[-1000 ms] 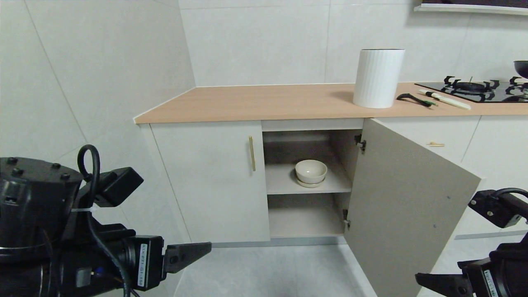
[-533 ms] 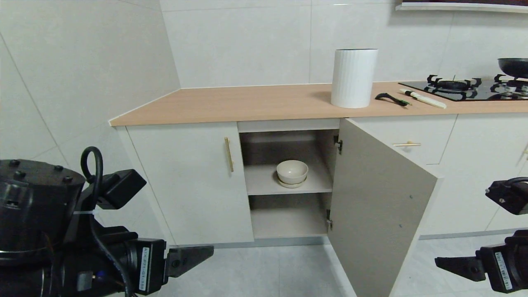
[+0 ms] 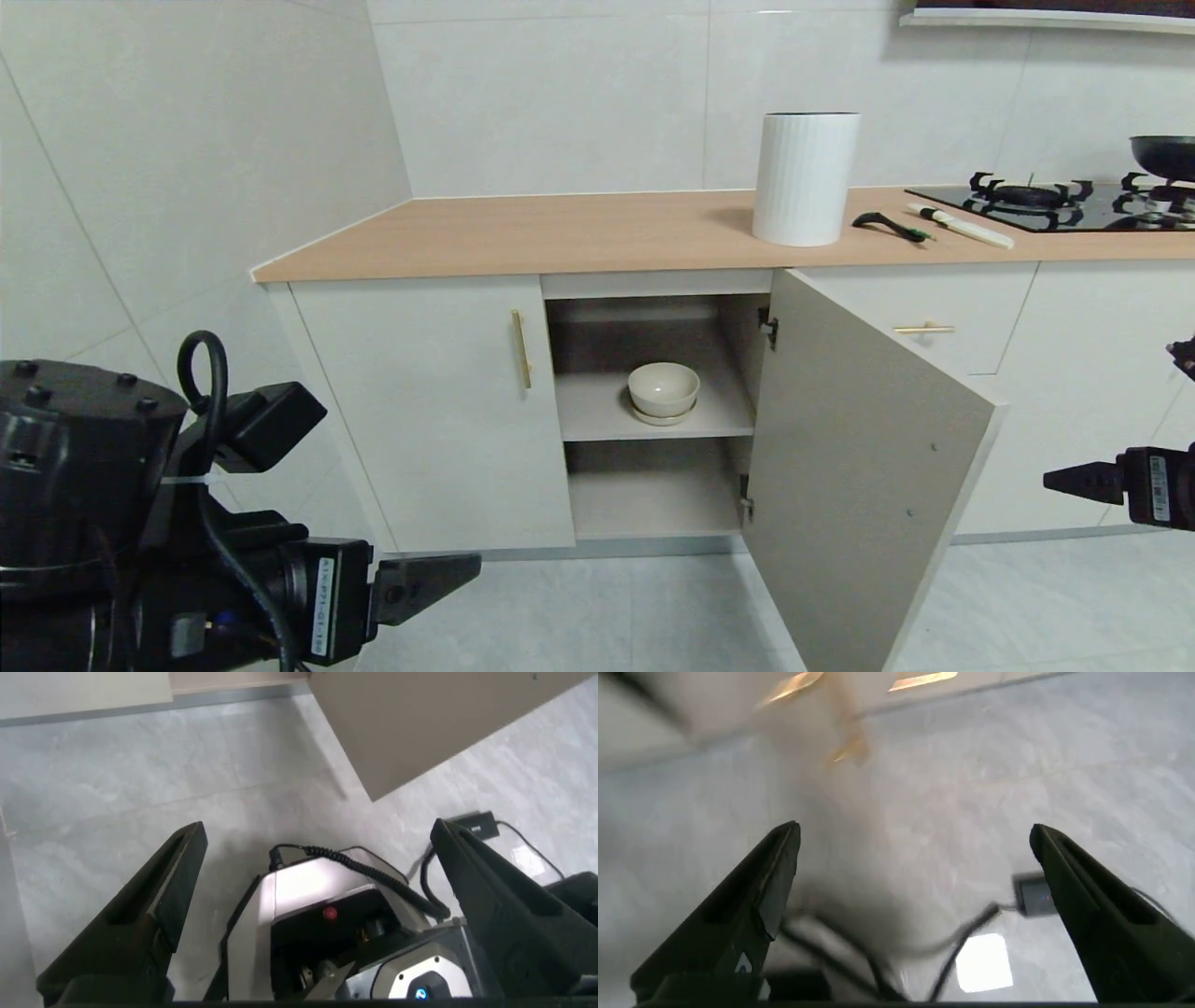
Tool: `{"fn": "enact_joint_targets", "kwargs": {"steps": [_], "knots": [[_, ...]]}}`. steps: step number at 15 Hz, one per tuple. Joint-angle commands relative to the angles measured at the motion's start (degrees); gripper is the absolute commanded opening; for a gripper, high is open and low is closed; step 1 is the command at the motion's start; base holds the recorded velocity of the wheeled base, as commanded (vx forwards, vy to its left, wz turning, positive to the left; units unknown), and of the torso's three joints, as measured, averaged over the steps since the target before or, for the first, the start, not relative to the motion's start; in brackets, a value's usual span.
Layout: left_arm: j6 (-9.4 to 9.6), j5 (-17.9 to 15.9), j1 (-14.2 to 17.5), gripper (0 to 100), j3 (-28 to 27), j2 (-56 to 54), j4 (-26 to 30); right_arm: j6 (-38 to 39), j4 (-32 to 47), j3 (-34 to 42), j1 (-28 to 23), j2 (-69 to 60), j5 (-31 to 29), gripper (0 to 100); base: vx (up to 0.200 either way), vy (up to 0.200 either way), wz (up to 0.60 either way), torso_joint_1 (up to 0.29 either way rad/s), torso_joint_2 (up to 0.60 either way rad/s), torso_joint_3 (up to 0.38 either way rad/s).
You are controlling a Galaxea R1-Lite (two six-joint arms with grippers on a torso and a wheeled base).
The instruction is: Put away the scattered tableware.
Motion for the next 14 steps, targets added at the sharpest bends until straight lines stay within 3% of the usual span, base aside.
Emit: {"fn": "enact_joint_targets", "kwargs": {"steps": [1, 9, 14], "knots": [[-0.04, 0.0, 0.0, 100, 0.1, -0.1, 0.0, 0.3, -3.8, 0.2, -2.6, 4.8, 0.2, 100, 0.000, 0.000, 0.00, 0.000, 0.00, 0.000], [-0.04, 0.0, 0.0, 100, 0.1, -0.2, 0.0, 10.0, -15.9, -0.1, -3.0, 17.4, 0.0, 100, 0.000, 0.000, 0.00, 0.000, 0.00, 0.000], [-0.04, 0.0, 0.0, 100, 0.1, -0.2, -0.1, 14.1, -18.5, 0.3, 0.5, 21.5, 0.0, 100, 0.000, 0.000, 0.00, 0.000, 0.00, 0.000]]}}
